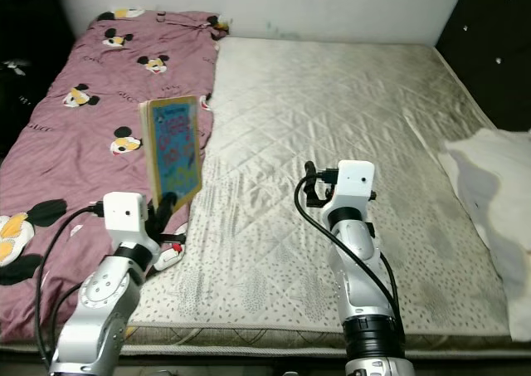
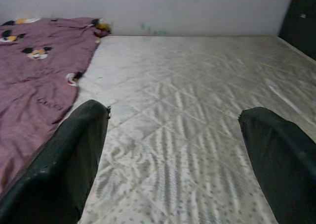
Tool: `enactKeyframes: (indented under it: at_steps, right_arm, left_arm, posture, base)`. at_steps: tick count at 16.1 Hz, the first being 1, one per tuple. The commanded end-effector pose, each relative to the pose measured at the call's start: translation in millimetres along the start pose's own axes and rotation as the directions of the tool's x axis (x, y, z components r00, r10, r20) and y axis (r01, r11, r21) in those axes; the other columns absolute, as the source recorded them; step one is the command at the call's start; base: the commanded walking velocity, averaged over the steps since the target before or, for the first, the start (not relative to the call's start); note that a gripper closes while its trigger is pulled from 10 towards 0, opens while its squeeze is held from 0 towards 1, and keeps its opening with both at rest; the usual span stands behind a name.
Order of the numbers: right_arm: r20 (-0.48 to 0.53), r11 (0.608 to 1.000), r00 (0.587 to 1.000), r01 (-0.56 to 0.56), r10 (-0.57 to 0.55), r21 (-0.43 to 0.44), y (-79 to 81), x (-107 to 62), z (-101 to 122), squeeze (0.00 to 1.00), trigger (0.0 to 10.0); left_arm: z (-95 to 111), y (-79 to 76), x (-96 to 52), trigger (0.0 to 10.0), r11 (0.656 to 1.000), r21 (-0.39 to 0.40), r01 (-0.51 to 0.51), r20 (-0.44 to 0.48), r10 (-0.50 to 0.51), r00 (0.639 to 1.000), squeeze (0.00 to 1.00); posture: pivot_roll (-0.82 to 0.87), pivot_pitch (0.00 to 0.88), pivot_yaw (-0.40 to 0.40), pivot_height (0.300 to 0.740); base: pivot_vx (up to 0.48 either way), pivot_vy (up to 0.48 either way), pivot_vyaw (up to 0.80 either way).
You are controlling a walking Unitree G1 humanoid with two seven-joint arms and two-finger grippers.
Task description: Clean up the room
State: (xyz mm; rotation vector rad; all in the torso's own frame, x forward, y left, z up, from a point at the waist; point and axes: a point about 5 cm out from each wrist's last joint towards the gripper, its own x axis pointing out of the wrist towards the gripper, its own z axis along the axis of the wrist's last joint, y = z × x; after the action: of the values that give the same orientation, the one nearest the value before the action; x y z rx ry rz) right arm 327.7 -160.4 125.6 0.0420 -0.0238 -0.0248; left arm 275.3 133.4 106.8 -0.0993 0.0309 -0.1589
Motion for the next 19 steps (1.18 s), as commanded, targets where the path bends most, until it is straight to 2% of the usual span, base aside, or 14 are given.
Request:
enactKeyframes:
  at_steps: [1, 3, 4, 8, 14, 19]
  right_arm:
    - [-0.016, 1.0, 1.0, 0.021, -0.021, 0.007, -4.6, -1.0, -2.4, 0.0, 10.0]
    - [-0.012, 1.0, 1.0, 0.016, -0.016, 0.003, -4.4, -1.0, -1.8, 0.0, 10.0]
    - [-0.013, 1.0, 1.0, 0.014, -0.014, 0.005, -4.1, -0.9, -1.9, 0.0, 10.0]
    - [-0.014, 1.0, 1.0, 0.008, -0.008, 0.012, -1.8, 0.0, -1.9, 0.0, 10.0]
    - [-0.015, 1.0, 1.0, 0.008, -0.008, 0.01, -1.6, -0.1, -2.5, 0.0, 10.0]
    - [-0.011, 1.0, 1.0, -0.003, 0.003, 0.007, 0.0, 0.9, -1.8, 0.0, 10.0]
  left_arm:
    - [6.5, -6.4, 3.3, 10.0, 1.0, 0.011, 0.022, 0.036, -0.022, 0.999, 0.0]
    - [6.3, -6.6, 3.4, 10.0, 1.0, 0.009, 0.018, 0.037, -0.018, 0.999, 0.0]
    - [4.5, -6.9, 3.3, 10.0, 1.0, -0.024, 0.014, 0.029, -0.013, 0.999, 0.0]
    - [4.9, -8.9, 2.9, 10.0, 0.999, 0.009, 0.035, 0.031, -0.035, 0.999, 0.0]
    - [3.9, -10.2, 2.3, 10.0, 0.998, 0.003, 0.056, 0.024, -0.056, 0.998, 0.0]
    - [4.1, -11.0, 2.5, 10.0, 0.998, 0.008, 0.06, 0.026, -0.06, 0.998, 0.0]
  posture:
    - [-0.01, 0.102, -0.023, 0.74]
    - [-0.01, 0.104, -0.028, 0.74]
    - [-0.01, 0.105, -0.029, 0.74]
    - [-0.01, 0.105, -0.029, 0.74]
    - [-0.01, 0.105, -0.028, 0.74]
    - [-0.01, 0.101, -0.03, 0.74]
  base:
    - [0.0, 0.0, -0.8]
    - [0.0, 0.0, -0.8]
    - [0.0, 0.0, -0.61]
    - [0.0, 0.0, 0.0]
    - [0.0, 0.0, -0.69]
    - [0.0, 0.0, 0.0]
